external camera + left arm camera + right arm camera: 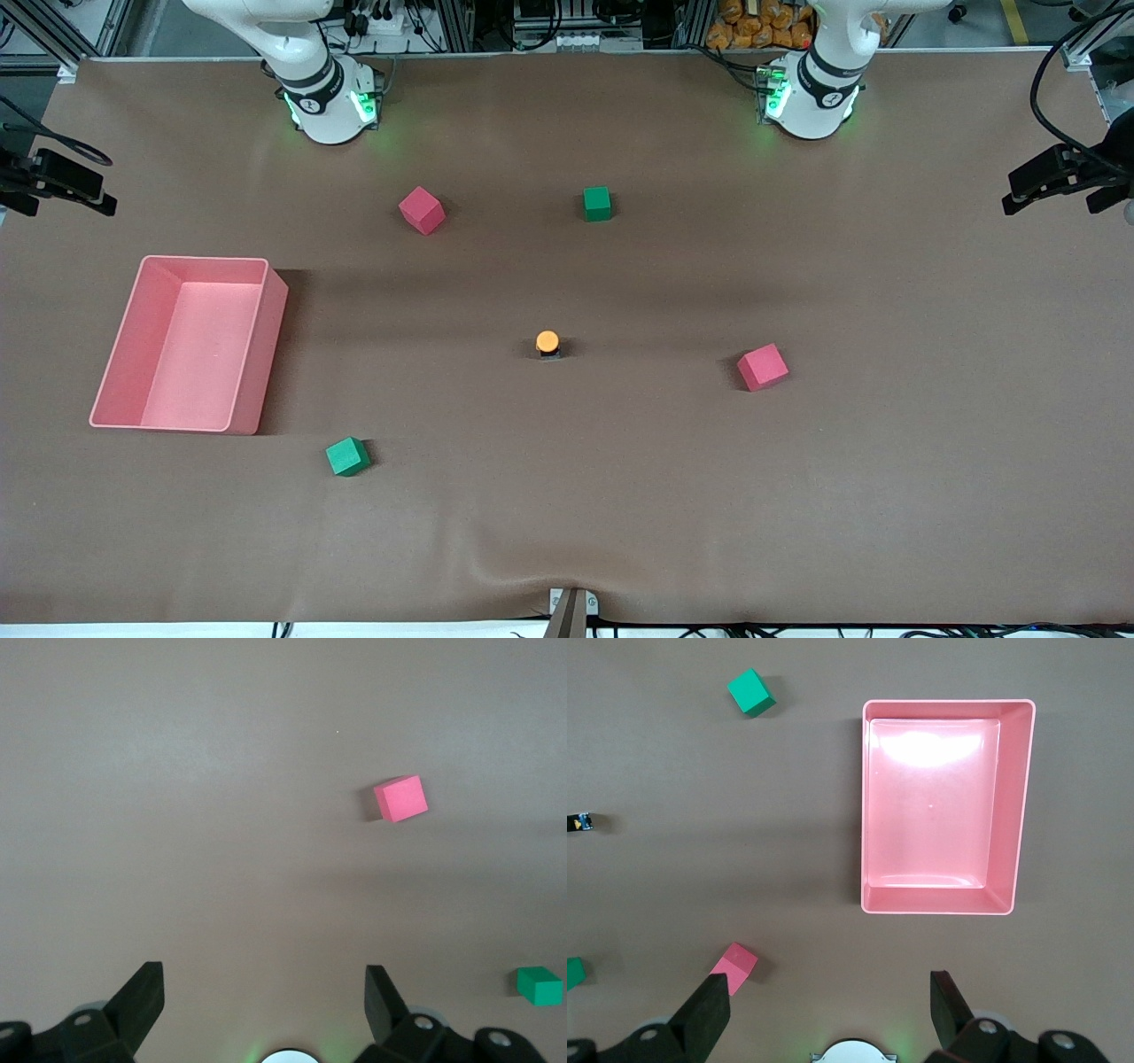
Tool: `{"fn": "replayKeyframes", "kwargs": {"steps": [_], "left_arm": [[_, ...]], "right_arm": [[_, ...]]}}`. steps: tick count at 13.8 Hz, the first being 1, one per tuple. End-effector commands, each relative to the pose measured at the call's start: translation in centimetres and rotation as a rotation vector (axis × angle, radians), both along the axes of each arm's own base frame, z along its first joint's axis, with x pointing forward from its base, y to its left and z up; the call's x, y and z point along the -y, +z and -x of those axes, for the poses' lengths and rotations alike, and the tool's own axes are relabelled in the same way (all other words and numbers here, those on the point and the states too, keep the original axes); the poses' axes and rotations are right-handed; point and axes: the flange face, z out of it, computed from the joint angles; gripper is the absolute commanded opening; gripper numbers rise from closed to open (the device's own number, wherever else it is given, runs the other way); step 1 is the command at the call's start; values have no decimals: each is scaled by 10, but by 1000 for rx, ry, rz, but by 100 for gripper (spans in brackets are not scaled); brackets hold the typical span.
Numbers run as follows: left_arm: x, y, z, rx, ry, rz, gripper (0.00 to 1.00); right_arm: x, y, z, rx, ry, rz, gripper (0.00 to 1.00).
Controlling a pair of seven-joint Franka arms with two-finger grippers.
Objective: Place and upright button with both arms
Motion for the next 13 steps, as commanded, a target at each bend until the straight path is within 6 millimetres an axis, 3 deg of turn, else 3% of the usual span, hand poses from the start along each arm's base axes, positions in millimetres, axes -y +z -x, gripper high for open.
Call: {"fn": "replayKeyframes", "kwargs": {"steps": [1,13], "left_arm": [[0,6,3,12,14,6,100],[4,7,2,14,20,-2,100]], "right_arm": [[1,2,1,5,-16,-15,100],[2,1,1,5,-18,-15,100]]}}
